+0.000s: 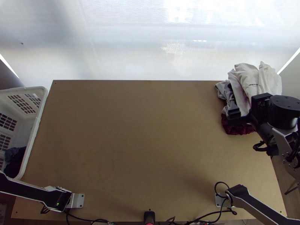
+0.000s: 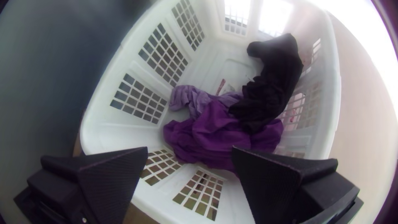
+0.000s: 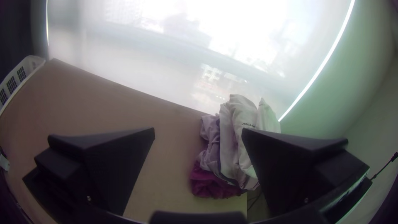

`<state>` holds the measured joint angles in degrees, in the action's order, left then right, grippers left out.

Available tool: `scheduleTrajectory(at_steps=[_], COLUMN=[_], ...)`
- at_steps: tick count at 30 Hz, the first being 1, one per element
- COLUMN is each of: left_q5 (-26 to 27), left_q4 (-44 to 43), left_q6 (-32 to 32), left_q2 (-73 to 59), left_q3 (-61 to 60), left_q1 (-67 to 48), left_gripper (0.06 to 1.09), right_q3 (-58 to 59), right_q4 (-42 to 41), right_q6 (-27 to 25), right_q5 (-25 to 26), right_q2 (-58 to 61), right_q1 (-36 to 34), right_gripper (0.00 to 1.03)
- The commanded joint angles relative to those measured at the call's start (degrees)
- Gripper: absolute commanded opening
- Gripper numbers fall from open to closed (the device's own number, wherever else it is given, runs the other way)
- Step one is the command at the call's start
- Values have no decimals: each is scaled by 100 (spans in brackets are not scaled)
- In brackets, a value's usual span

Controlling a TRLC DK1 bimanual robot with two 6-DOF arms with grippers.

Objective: Fold the t-shirt

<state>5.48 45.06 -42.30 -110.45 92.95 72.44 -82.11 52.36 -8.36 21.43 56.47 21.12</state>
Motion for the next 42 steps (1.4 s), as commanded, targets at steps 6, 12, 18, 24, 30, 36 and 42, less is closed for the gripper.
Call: scheduleTrajectory(at_steps=[6,12,18,24,30,36,42], left_q5=[-3,-73,-143,-178,-257,-319,-565], left_q4=[319,-375,-981,-1394,-1641,-1948,-2695], left_q6=[-771,-1210,-1324,-1649,-1781,-1896,-1966], left_q2=[-846,-1189,-1690,-2217,-2797,-2929,-3219], left_q3=[110,-57,-49,-49,215,268,321], left_q1=[-222,-389,-530,-644,-644,-600,-556], left_gripper=[104,104,104,104,104,104,104], right_q3=[28,28,81,195,300,309,309], right_q4=[-50,-15,134,301,363,363,336], right_q6=[19,19,19,10,10,1,1], right_q5=[-7,-7,-7,-7,-42,-42,-42], right_q2=[93,93,84,84,163,277,374], right_q1=[-29,-38,50,225,261,252,252], right_gripper=[98,98,98,98,98,98,98])
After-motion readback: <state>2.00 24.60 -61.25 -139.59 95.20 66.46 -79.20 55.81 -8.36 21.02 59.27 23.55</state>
